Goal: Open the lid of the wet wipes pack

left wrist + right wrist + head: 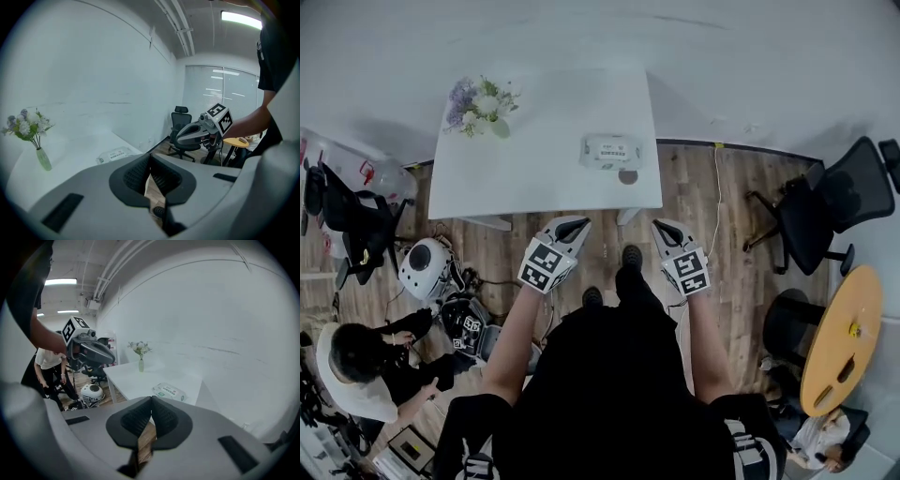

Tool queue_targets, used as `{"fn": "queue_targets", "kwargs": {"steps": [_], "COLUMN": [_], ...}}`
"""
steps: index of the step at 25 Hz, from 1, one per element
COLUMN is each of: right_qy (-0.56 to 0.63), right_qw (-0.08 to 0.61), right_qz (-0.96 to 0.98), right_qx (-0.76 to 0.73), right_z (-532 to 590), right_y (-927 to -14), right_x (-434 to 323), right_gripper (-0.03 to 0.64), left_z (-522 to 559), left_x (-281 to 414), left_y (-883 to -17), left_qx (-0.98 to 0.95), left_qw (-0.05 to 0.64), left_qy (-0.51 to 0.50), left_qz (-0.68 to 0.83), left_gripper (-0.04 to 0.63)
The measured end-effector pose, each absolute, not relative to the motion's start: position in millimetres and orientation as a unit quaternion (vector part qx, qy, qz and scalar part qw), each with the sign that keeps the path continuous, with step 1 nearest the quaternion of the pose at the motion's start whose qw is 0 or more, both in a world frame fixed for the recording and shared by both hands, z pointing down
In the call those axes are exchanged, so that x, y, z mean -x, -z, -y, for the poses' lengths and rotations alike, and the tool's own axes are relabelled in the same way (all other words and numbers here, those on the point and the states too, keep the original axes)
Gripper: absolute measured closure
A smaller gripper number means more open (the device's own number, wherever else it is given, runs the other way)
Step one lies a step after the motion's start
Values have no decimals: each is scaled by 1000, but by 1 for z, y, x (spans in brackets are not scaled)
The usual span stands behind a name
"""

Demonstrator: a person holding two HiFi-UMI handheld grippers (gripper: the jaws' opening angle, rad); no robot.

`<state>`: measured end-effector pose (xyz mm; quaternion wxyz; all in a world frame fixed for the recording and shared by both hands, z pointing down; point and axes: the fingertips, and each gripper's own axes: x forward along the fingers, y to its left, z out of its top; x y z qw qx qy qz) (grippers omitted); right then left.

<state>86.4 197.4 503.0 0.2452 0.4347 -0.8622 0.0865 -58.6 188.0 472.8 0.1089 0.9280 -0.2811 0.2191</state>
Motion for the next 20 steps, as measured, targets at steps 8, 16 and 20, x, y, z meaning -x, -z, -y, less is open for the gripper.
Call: {"fn": "queue_targets", "kwargs": {"steps": [8, 16, 20], "right_qy": [-103, -97, -92], "right_qw": [269, 280, 280], "right_qz": [877, 895, 903], "right_qx": [-385, -333, -312], "right_z": [-132, -82, -60], "right_y": [-530, -540, -543], "right_x": [-113, -130, -136], "right_gripper": [601, 600, 600], "left_z": [-126, -87, -71], "left_x": [36, 20, 15], "left_y": [-492, -501, -503], "left_qx": [-907, -886, -876], "left_qw": [141, 160, 162], "left_qy": [-232, -233, -232], "left_qz": [323, 367, 390], "left_gripper": [574, 574, 574]}}
